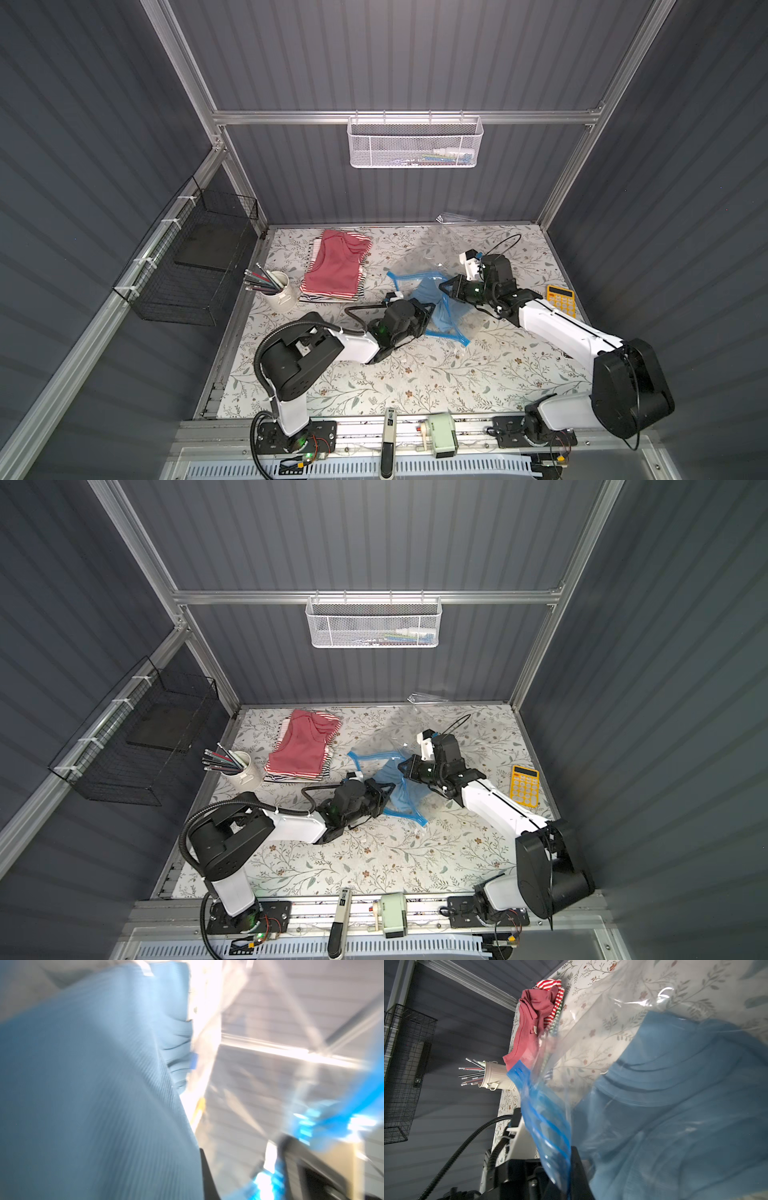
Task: Take the tank top out of the vacuum bag
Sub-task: Take out the tank top from the vacuum bag.
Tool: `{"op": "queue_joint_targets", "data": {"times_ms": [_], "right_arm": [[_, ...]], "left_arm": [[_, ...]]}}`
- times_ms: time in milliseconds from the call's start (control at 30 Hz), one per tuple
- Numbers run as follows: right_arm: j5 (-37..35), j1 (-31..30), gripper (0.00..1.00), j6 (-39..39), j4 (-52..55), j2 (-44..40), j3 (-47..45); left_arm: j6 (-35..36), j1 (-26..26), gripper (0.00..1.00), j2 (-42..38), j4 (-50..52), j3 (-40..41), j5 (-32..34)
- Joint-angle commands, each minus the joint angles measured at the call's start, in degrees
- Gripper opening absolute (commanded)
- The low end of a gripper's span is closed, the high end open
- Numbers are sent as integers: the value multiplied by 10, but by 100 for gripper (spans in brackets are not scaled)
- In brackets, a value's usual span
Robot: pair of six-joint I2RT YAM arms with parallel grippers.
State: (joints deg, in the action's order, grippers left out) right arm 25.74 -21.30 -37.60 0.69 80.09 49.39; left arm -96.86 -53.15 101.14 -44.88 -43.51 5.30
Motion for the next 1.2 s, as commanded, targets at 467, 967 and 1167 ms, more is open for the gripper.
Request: {"op": "queue_joint_targets", "data": {"times_ms": [467,967,1167], "right_arm": [[-10,6,0,6,9,-8,-5],[-15,14,0,6,39,-7,9],[-13,14,0,0,42,-19,4]], "left_arm": [[45,5,0,-202,164,13,27],[73,7,0,-343,313,-16,76],[125,31,0,-361,349,-61,63]]}}
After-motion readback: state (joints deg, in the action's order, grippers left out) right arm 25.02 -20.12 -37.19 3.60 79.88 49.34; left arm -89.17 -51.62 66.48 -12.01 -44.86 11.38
